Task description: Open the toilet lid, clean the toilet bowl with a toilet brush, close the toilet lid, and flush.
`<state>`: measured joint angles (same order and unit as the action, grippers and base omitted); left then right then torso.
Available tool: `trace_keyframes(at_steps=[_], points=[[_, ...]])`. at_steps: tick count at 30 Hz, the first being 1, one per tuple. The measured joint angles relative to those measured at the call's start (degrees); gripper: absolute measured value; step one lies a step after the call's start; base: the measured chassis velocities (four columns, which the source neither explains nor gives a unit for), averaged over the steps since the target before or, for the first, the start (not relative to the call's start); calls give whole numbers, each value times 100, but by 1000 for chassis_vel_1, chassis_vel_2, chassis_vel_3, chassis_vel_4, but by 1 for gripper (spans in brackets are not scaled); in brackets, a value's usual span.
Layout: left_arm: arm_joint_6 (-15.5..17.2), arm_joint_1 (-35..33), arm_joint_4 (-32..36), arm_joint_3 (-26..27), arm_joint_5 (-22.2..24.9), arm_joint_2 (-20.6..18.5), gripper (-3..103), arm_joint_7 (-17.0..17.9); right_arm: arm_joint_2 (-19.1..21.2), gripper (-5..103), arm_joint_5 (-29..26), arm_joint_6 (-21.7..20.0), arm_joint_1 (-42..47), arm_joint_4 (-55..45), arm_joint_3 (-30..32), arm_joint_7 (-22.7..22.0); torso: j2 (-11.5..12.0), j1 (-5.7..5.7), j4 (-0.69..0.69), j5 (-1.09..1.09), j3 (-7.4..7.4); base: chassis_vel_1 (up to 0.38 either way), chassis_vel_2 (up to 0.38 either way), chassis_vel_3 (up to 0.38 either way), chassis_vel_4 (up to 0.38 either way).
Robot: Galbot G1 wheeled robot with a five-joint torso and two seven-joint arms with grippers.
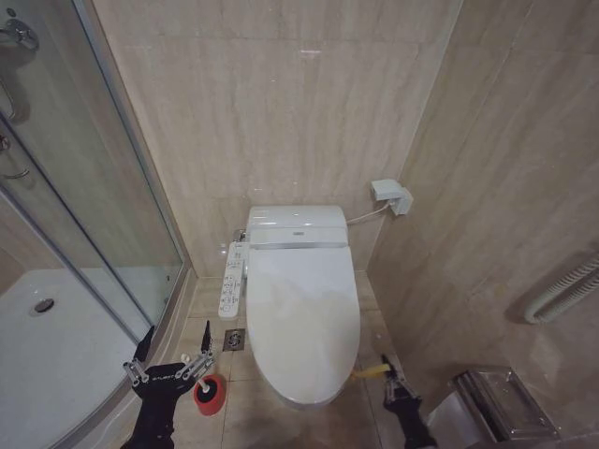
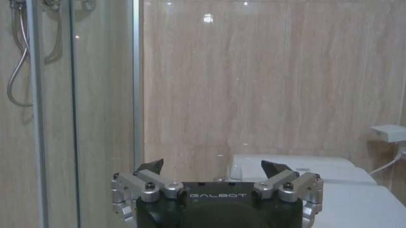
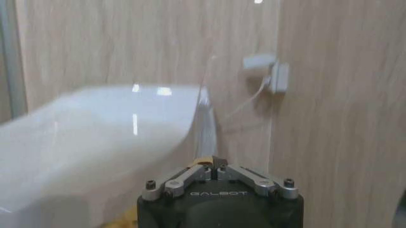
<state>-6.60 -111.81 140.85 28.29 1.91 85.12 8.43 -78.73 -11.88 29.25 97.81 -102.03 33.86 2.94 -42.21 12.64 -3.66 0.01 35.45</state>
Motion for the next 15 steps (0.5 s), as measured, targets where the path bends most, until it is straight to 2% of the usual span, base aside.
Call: trace_keyframes(at_steps=[2,3,5,7,9,11,14,15], points=[[0,0,0,0,0,0,100,0,58,1,-284,-248,277,-757,105,-13,0,0,-2,-1,0,0,0,0,0],[0,0,0,0,0,0,100,0,106,1,-546,-509,443,-1368,195,-59,0,0,-1,-3,0,0,0,0,0],[0,0,0,0,0,0,100,0,121,1,-636,-609,473,-1572,224,-84,0,0,-2,-3,0,0,0,0,0],[0,0,0,0,0,0,100,0,141,1,-851,-976,441,-2114,286,-186,0,0,-2,-3,0,0,0,0,0],[0,0,0,0,0,0,100,0,116,1,-1078,-1461,87,-2631,284,-350,0,0,-2,-3,0,0,0,0,0],[0,0,0,-1,0,0,100,0,102,1,-1147,-1615,-102,-2757,267,-410,0,0,-1,-2,0,0,0,0,0],[0,0,0,0,0,0,100,0,208,1,-1532,-2412,-1209,-3099,122,-731,0,0,1,-2,0,0,0,0,0],[0,0,0,0,0,0,100,0,208,1,-1532,-2412,-1209,-3099,122,-731,0,0,1,-2,0,0,0,0,0]])
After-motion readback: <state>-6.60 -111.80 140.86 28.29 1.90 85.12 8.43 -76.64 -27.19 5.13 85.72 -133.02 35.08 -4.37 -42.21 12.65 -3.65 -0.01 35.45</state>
